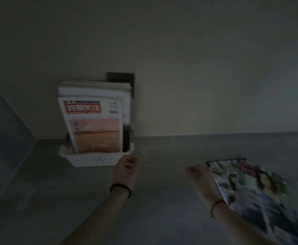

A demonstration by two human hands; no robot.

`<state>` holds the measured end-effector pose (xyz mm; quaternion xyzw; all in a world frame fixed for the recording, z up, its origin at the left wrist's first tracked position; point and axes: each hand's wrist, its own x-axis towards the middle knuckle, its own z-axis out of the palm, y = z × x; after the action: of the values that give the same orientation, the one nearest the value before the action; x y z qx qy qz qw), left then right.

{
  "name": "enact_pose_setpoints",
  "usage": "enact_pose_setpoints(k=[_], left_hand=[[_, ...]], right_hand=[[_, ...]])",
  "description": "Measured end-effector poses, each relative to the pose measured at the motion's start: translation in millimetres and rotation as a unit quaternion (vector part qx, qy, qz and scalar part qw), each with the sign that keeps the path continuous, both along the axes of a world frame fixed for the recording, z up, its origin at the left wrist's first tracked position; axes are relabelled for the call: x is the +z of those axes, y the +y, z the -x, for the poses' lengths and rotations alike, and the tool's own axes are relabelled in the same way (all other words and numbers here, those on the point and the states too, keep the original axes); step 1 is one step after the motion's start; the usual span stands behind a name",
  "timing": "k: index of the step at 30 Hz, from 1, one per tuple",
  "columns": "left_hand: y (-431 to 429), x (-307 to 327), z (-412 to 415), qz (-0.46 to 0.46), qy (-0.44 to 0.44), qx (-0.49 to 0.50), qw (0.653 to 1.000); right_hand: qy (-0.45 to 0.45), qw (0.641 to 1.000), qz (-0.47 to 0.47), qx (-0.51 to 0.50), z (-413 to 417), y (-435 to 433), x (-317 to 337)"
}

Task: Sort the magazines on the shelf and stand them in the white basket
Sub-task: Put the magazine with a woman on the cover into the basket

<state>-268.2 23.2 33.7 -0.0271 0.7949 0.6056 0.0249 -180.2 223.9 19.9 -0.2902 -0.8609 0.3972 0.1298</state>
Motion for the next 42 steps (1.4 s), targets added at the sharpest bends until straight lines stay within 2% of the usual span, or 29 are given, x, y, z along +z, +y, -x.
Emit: enact_pose_setpoints(k=[3,7,12,16,19,22,24,27,29,31,32,35,36,39,42], left_hand=[[56,-17,-42,-0.011,-0.058,-0.076,0.995],[125,-34,-87,-0.016,-0.158,-0.172,0.972],[189,-49,-132,-0.036,-0.244,-0.232,0.941],[232,-56,-152,-0.018,-0.255,-0.251,0.933],[257,-63,-160,-0.010,-0.268,-0.259,0.928],[272,-61,-165,0.096,-0.224,-0.248,0.938],[279,-61,-162,0.154,-0.207,-0.246,0.934],[283,-60,-159,0.159,-0.205,-0.303,0.917],[288,-62,-158,0.122,-0.197,-0.318,0.919],[290,-61,-162,0.062,-0.229,-0.258,0.936],[286,-58,-166,0.010,-0.261,-0.265,0.928],[275,-48,-166,0.042,-0.247,-0.310,0.917],[270,-43,-167,-0.025,-0.295,-0.265,0.918],[240,-23,-151,-0.018,-0.253,-0.270,0.929],[204,2,-126,-0.050,-0.209,-0.217,0.952]], right_hand=[[-0.025,0.998,0.015,-0.053,-64,47,-9],[-0.041,0.989,0.060,-0.131,-126,107,-15],[-0.079,0.975,0.078,-0.192,-175,171,-23],[-0.096,0.967,0.100,-0.212,-198,203,-32],[-0.125,0.948,0.180,-0.229,-201,218,-37],[-0.111,0.918,0.261,-0.278,-198,229,-41],[-0.134,0.902,0.291,-0.288,-198,235,-43],[-0.159,0.894,0.307,-0.285,-204,241,-41],[-0.148,0.902,0.297,-0.276,-209,246,-43],[-0.137,0.920,0.264,-0.256,-211,246,-41],[-0.127,0.929,0.245,-0.248,-211,246,-39],[-0.081,0.950,0.203,-0.222,-203,242,-27],[-0.069,0.958,0.186,-0.209,-199,240,-22],[-0.023,0.971,0.181,-0.157,-178,226,-2],[0.021,0.965,0.243,-0.097,-148,200,21]])
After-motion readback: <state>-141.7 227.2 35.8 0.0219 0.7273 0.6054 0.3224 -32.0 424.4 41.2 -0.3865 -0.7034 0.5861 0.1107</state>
